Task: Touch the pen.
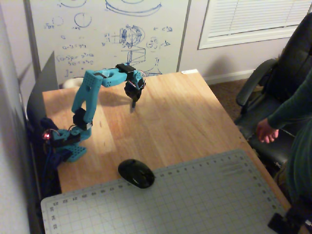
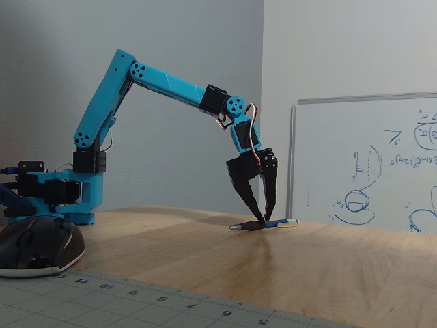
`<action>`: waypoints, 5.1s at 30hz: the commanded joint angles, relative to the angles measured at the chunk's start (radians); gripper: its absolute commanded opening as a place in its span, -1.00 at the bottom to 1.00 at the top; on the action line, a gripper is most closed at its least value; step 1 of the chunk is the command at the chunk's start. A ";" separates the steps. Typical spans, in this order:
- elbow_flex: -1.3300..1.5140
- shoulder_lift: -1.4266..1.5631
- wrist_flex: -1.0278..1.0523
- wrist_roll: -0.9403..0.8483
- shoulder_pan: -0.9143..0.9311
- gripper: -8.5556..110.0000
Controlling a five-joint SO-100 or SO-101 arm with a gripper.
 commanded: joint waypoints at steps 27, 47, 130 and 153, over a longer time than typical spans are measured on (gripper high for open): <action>1.611 2.198 0.344 0.009 0.561 -0.85; 1.611 2.198 0.344 0.009 0.561 -0.85; 0.400 0.511 0.081 0.011 -0.176 -0.85; 0.416 0.425 0.087 0.011 -0.256 -0.85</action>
